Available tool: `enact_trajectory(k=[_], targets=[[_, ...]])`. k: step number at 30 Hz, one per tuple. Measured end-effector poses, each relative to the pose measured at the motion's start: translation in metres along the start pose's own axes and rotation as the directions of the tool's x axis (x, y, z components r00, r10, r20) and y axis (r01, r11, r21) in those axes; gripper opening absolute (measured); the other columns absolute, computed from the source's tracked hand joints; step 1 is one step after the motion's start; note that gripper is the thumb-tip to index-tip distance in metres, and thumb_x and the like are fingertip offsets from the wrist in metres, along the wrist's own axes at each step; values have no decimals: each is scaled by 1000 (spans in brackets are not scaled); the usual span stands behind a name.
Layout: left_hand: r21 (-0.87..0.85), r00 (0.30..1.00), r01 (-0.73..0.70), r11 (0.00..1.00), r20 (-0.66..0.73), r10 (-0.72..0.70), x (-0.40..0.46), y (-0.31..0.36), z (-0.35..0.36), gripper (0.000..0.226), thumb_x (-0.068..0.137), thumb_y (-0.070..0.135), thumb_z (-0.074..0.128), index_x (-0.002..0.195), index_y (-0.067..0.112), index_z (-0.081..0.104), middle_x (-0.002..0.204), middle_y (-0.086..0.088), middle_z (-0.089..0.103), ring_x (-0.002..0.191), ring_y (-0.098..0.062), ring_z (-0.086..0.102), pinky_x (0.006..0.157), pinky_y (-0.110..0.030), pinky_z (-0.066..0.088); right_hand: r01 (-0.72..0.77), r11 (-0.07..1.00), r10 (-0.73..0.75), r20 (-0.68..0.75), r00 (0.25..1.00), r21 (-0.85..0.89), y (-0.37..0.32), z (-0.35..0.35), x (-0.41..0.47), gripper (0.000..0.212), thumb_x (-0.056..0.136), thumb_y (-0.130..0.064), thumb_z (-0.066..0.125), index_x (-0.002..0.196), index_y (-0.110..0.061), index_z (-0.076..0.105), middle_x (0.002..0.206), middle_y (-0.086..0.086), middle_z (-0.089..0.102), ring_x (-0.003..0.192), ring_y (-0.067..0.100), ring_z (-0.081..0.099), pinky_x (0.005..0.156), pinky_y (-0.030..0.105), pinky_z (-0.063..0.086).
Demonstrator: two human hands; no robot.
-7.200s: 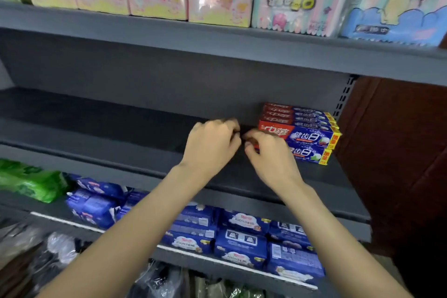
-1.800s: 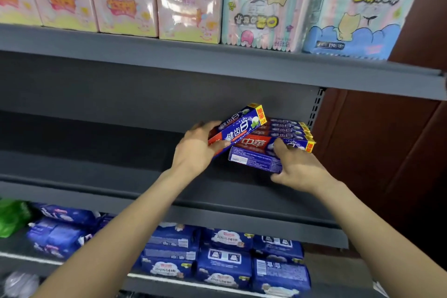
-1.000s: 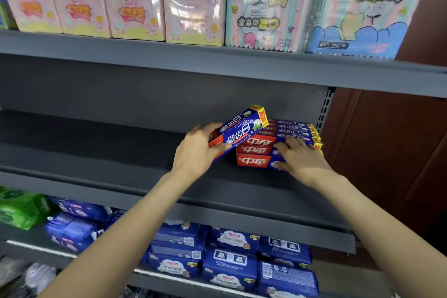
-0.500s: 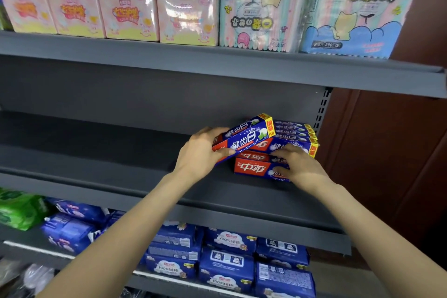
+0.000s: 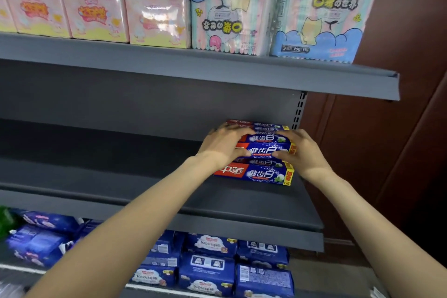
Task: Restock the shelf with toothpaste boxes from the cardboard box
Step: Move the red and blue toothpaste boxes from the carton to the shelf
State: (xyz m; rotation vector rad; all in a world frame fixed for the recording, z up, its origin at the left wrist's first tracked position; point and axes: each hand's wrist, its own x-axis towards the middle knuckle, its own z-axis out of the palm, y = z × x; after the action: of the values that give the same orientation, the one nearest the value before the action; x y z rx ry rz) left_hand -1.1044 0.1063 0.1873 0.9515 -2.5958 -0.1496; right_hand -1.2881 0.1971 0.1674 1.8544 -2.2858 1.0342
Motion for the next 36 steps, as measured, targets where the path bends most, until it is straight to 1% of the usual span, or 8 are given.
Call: enact_trajectory(k=[4, 8, 12, 20, 25, 31, 34, 36], targets=[[20, 998, -55, 998, 31, 54, 9, 2, 8, 55, 89, 38, 59, 140, 35, 40, 146, 3, 35, 134, -20, 33, 108, -42, 29, 2, 992, -6, -35, 999, -126, 10, 4, -5, 59, 84, -28, 68, 136, -13, 48, 135, 3, 44, 126, 21, 42, 100, 36, 41], [86, 998, -67, 994, 27, 65, 13, -1, 17, 49, 91, 38, 57, 138, 35, 44, 142, 1, 37, 134, -20, 31, 110, -40, 26, 10, 974, -7, 16, 1000, -227, 12, 9, -7, 54, 88, -30, 63, 138, -16, 46, 137, 0, 45, 126, 20, 42, 101, 35, 40], [152, 998, -62, 986, 17, 60, 14, -6, 22, 49, 93, 32, 54, 140, 31, 39, 144, 0, 38, 135, -20, 31, 109, -40, 26, 31, 956, -30, 10, 1000, -290, 10, 13, -7, 52, 91, -27, 59, 140, -17, 44, 137, 1, 46, 125, 21, 43, 100, 34, 40], [172, 1000, 17, 985, -1, -18, 10, -13, 16, 49, 92, 31, 56, 138, 27, 41, 144, -2, 38, 133, -23, 34, 109, -41, 30, 20, 948, -10, 33, 999, -318, -10, 14, -5, 54, 93, -28, 56, 143, -19, 37, 141, 3, 41, 128, 23, 41, 101, 34, 38], [170, 999, 32, 985, -22, -29, -5, -20, -1, 42, 95, 27, 50, 136, 25, 43, 141, -1, 40, 130, -22, 37, 107, -40, 31, 51, 966, -44, 34, 998, -253, -43, 17, -8, 50, 93, -26, 55, 140, -18, 41, 140, 2, 43, 127, 24, 43, 100, 33, 39], [99, 979, 85, 991, -194, -65, -68, -57, -33, 28, 95, 23, 46, 122, 22, 53, 118, 0, 60, 106, -23, 58, 86, -33, 46, 127, 977, -118, 61, 991, -169, -110, 47, -20, 32, 93, -22, 51, 124, -18, 57, 132, 7, 51, 121, 25, 49, 97, 36, 44], [63, 947, 110, 992, -310, -86, -116, -91, -59, 26, 94, 23, 47, 118, 19, 56, 104, -2, 66, 96, -21, 61, 77, -33, 48, 207, 970, -201, 60, 978, -125, -169, 72, -29, 27, 93, -23, 49, 118, -20, 61, 116, 5, 62, 106, 26, 59, 85, 37, 49], [12, 919, 144, 989, -372, -129, -155, -117, -80, 22, 94, 23, 49, 114, 17, 58, 99, 1, 66, 95, -17, 59, 74, -32, 48, 287, 955, -284, 52, 957, -75, -216, 95, -38, 26, 94, -21, 49, 117, -17, 62, 109, 4, 62, 102, 22, 60, 84, 37, 50]])
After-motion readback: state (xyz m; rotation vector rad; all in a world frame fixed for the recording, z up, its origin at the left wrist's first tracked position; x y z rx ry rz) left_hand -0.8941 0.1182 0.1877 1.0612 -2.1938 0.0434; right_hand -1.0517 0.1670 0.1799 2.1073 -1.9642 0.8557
